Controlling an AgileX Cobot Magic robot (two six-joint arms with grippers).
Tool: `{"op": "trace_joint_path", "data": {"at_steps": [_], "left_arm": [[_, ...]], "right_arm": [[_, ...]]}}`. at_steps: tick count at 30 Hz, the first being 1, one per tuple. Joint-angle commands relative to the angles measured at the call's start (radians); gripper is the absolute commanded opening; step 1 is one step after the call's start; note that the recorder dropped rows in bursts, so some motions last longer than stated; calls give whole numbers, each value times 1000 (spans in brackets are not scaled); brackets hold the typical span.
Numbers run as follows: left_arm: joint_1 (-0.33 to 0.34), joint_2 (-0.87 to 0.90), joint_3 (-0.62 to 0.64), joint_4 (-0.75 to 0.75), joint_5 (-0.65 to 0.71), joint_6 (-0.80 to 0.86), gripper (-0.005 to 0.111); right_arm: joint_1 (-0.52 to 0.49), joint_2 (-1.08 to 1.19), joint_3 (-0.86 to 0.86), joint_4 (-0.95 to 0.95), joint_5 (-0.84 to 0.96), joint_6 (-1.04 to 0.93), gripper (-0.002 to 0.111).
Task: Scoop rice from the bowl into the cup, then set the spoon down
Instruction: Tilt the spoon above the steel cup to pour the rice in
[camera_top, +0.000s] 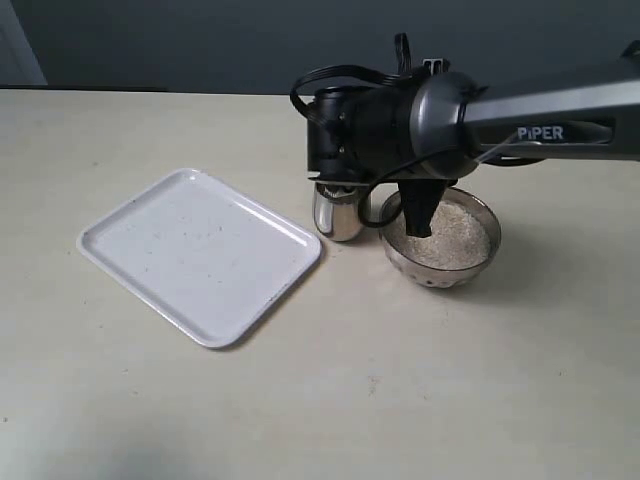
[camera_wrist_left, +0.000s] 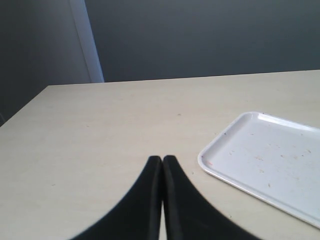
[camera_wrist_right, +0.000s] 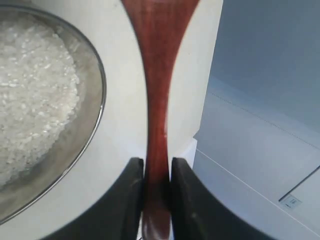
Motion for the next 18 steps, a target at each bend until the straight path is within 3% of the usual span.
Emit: {"op": "trace_joint_path", "data": {"at_steps": [1,12,15,18], "left_arm": [[-5,-4,-2,3,-15,-5,1],[-7,-4,-2,3,-15,-5,1],[-7,-4,-2,3,-15,-5,1],[-7,-4,-2,3,-15,-5,1]], "right_arm": [[1,-9,1,-34,5,3,-1],[-1,-9,1,-97,5,24,-1],[-1,-9,1,26,5,18,-1],[-1,-9,1,-16,5,30,-1]]}}
